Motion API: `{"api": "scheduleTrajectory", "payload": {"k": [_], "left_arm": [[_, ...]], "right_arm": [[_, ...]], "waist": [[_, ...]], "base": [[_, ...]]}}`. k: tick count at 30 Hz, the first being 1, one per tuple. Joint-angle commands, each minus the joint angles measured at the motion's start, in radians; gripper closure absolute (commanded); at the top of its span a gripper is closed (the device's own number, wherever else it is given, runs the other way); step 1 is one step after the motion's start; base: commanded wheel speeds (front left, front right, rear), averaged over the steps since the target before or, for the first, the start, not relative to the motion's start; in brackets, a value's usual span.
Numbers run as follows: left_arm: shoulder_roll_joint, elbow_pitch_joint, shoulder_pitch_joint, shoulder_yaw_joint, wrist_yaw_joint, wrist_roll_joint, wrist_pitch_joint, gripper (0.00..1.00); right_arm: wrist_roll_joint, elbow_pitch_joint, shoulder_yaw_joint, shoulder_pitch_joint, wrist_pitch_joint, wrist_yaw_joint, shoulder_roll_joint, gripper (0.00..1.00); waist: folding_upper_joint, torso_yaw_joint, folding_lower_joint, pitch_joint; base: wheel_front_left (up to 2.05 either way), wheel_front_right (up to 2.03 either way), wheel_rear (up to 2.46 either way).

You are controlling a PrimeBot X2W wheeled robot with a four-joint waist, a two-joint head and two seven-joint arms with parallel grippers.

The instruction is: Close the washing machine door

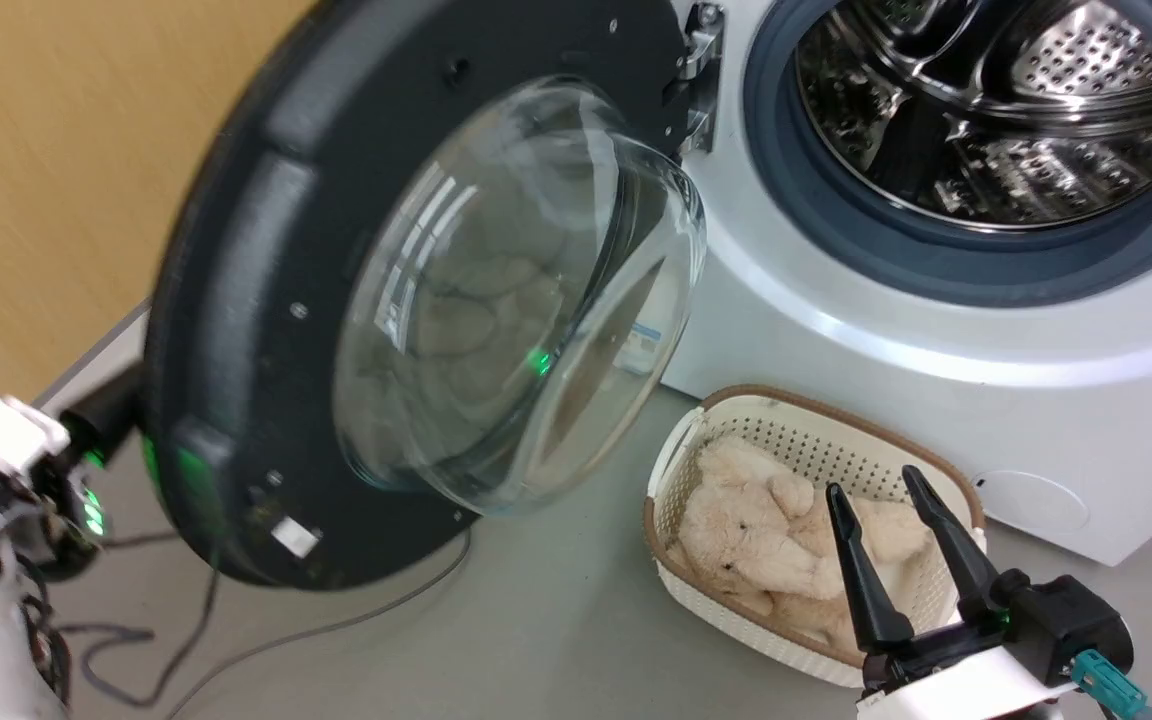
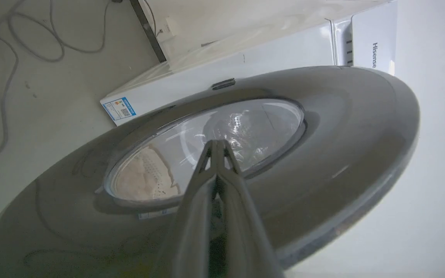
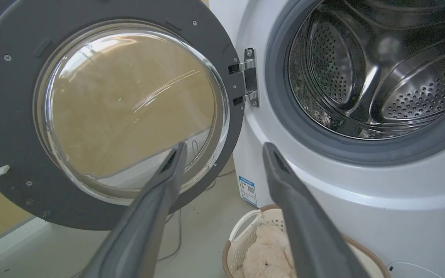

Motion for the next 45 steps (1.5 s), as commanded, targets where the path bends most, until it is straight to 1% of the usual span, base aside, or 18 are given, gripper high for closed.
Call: {"api": "scheduleTrajectory", "payload": {"k": [1, 8, 13, 15, 18, 22, 25, 28, 33, 39, 41, 43, 44, 45], "left_arm": [[-0.016, -0.031, 0.039, -0.013, 0.001, -0.014, 0.036, 1.00], [-0.071, -0.215, 0.185, -0.043, 0.052, -0.069, 0.176, 1.00], [-0.145, -0.385, 0.307, -0.066, 0.092, -0.110, 0.222, 1.00], [-0.167, -0.444, 0.356, -0.084, 0.105, -0.134, 0.239, 1.00], [-0.188, -0.517, 0.420, -0.131, 0.124, -0.165, 0.235, 1.00], [-0.196, -0.588, 0.508, -0.249, 0.120, -0.176, 0.204, 1.00], [-0.197, -0.598, 0.555, -0.340, 0.115, -0.212, 0.140, 1.00], [-0.197, -0.589, 0.576, -0.417, 0.103, -0.250, 0.054, 1.00], [-0.197, -0.541, 0.562, -0.513, 0.062, -0.297, -0.097, 1.00], [-0.197, -0.431, 0.470, -0.587, 0.012, -0.373, -0.362, 1.00], [-0.197, -0.394, 0.433, -0.617, -0.003, -0.396, -0.432, 1.00], [-0.197, -0.365, 0.395, -0.645, -0.015, -0.400, -0.480, 1.00], [-0.197, -0.339, 0.355, -0.661, -0.024, -0.409, -0.526, 1.00], [-0.197, -0.328, 0.335, -0.668, -0.027, -0.414, -0.546, 1.00]], "right_arm": [[0.004, -0.001, -0.004, -0.007, -0.005, 0.001, 0.005, 0.00], [0.014, -0.002, -0.019, 0.006, -0.005, 0.001, 0.012, 0.00], [0.021, -0.005, -0.037, 0.019, -0.005, 0.001, 0.015, 0.00], [0.023, -0.007, -0.043, 0.023, -0.005, 0.001, 0.015, 0.00], [0.022, -0.010, -0.051, 0.026, -0.005, 0.001, 0.016, 0.00], [0.022, -0.012, -0.060, 0.028, -0.005, 0.001, 0.016, 0.00], [0.021, -0.014, -0.056, 0.023, -0.005, 0.001, 0.016, 0.00], [0.020, -0.016, -0.055, 0.017, -0.005, 0.001, 0.016, 0.00], [0.018, -0.021, -0.057, 0.005, -0.005, 0.001, 0.016, 0.00], [0.028, -0.026, -0.061, -0.005, -0.005, 0.001, 0.017, 0.00], [0.032, -0.027, -0.057, -0.009, -0.005, 0.001, 0.017, 0.00], [0.036, -0.028, -0.056, -0.013, -0.005, 0.001, 0.017, 0.00], [0.040, -0.029, -0.056, -0.018, -0.005, 0.001, 0.017, 0.00], [0.041, -0.029, -0.056, -0.020, -0.005, 0.001, 0.017, 0.00]], "waist": [[0.0000, -0.007, 0.0000, -0.010], [0.0000, -0.044, 0.0000, -0.053], [0.0000, -0.086, 0.0000, -0.071], [0.0000, -0.107, 0.0000, -0.073], [0.0000, -0.140, 0.0000, -0.069], [0.0000, -0.193, 0.0000, -0.060], [0.0000, -0.245, 0.0000, -0.048], [0.0000, -0.303, 0.0000, -0.033], [0.0000, -0.412, 0.0000, 0.002], [0.0000, -0.537, 0.0000, 0.043], [0.0000, -0.577, 0.0000, 0.052], [0.0000, -0.614, 0.0000, 0.063], [0.0000, -0.650, 0.0000, 0.072], [0.0000, -0.666, 0.0000, 0.076]], "base": [[0.00, 0.00, 0.00], [0.00, 0.00, 0.00], [0.00, 0.00, 0.00], [0.00, 0.00, 0.00], [0.00, 0.00, 0.00], [0.00, 0.00, 0.00], [0.00, 0.00, 0.00], [0.00, 0.00, 0.00], [0.00, 0.00, 0.00], [0.00, 0.00, 0.00], [0.00, 0.00, 0.00], [0.00, 0.00, 0.00], [0.00, 0.00, 0.00], [0.00, 0.00, 0.00]]}}
